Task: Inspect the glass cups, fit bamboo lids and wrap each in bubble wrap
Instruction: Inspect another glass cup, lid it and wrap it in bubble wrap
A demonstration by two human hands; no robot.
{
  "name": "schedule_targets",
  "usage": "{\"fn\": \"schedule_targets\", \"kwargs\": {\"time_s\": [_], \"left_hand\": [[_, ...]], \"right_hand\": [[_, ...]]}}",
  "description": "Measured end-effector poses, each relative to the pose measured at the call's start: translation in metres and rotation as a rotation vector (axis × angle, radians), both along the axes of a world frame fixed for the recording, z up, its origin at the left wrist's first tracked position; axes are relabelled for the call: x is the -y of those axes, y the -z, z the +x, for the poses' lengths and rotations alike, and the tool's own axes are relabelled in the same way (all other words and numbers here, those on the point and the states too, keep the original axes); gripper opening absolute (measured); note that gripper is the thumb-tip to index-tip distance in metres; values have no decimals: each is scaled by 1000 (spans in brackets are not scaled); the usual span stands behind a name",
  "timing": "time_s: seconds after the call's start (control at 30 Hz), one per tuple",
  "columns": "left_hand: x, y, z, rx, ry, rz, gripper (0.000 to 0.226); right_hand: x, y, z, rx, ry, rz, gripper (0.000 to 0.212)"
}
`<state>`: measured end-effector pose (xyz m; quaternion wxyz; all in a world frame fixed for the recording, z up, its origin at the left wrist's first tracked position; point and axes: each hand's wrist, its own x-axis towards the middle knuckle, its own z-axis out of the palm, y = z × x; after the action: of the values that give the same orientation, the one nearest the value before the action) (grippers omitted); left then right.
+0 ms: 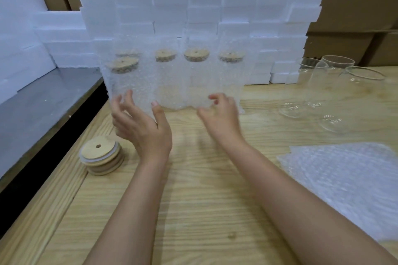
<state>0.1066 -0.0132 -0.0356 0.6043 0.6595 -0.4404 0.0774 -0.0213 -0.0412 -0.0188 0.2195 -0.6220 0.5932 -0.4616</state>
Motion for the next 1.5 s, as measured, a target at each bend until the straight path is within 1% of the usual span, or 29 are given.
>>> {"fn": "schedule_targets", "kwargs": {"time_s": [0.07,0.13,0.17,0.2,0.27,0.3,0.37,0.47,0.53,0.7,0.87,1.07,1.2,1.3,1.37,1.4,1.43,1.5], "left_hand": [[-3,5,-7,103,57,14,48],[-5,9,-13,186,133,66,46],[-5,11,-15,215,163,90,47],[-5,12,-16,232,183,110,48],[-4,14,-16,228,192,142,50],[-3,14,-15,215,187,149,51],[-2,15,-13,185,186,149,51],[0,15,-12,164,200,142,49],[1,17,-12,170,210,135,45],[1,17,-13,201,245,115,45],[2,19,-12,216,272,88,39],[1,19,-12,223,357,67,33],[-1,18,-15,209,418,88,33],[-4,17,-23,150,471,102,31],[-5,16,-31,102,538,107,30],[-5,16,-36,75,596,122,34],[-5,16,-42,38,666,156,42],[-6,18,-52,-38,802,259,69]], "right_hand": [[-2,-10,-48,-44,197,-167,41],[-1,-14,-94,-72,414,-299,43],[1,-13,-113,-79,504,-306,47],[3,-12,-130,-83,574,-266,53],[9,-7,-152,-106,646,-118,69],[12,-5,-158,-135,648,-57,77],[18,-2,-164,-224,633,1,88],[28,-11,-171,-300,610,34,91],[35,-20,-176,-310,576,49,87],[41,-32,-179,-325,529,-10,71],[43,-39,-177,-363,542,-16,47],[43,-47,-169,-350,477,-57,32],[29,-50,-154,-361,401,-119,27],[12,-46,-137,-340,300,-184,27],[-1,-43,-123,-293,234,-217,26],[-7,-42,-115,-263,201,-233,26],[-14,-41,-107,-237,168,-250,25],[-29,-38,-90,-186,106,-285,26]]}}
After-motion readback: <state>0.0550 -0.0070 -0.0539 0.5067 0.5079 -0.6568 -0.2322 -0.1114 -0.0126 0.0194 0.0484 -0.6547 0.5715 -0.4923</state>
